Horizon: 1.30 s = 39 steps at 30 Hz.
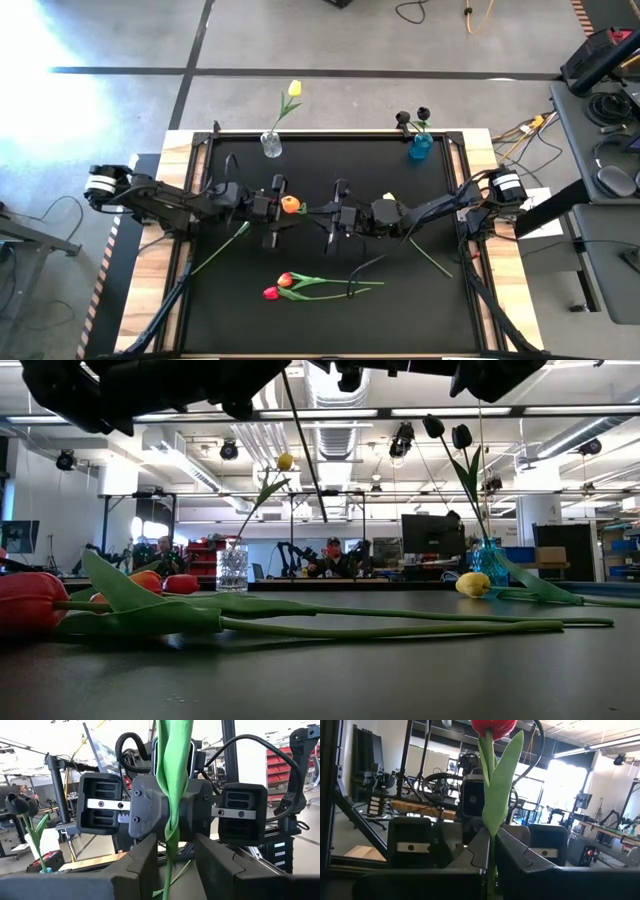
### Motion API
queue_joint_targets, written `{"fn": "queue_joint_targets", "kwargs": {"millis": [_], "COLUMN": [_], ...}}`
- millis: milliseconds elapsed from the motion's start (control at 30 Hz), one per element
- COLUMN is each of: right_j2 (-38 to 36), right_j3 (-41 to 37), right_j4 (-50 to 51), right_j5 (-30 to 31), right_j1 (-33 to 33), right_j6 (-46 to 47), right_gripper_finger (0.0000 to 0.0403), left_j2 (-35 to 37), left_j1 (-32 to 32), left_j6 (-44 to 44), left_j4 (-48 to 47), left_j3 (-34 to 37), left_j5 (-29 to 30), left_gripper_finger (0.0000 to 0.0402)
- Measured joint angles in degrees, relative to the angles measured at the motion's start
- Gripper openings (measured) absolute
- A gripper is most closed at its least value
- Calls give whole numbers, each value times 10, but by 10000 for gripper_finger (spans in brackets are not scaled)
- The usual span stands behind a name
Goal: Sort flowers into vase by color
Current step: Put the top orange flower into the transparent vase
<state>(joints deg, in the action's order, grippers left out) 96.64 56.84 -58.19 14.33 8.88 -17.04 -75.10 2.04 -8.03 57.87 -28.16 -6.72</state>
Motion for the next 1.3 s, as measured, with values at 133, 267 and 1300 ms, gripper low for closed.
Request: {"fn": "queue_joint_targets", "kwargs": {"millis": [133,267,1300], "right_j2": [0,0,-108], "right_j3": [0,0,0], "right_j4": [-1,-1,284], "right_j5": [-11,-13,99], "right_j1": [0,0,6], "right_j6": [1,1,13], "right_gripper_finger": [12,12,191], "left_j2": [-14,-14,93], "left_j1": [0,0,-105], "left_j6": [-1,-2,-10], "left_j4": [-2,0,-164], "left_j3": [-8,-11,16], "left_j5": [-3,-23,57], "left_gripper_finger": [98,54,1]}}
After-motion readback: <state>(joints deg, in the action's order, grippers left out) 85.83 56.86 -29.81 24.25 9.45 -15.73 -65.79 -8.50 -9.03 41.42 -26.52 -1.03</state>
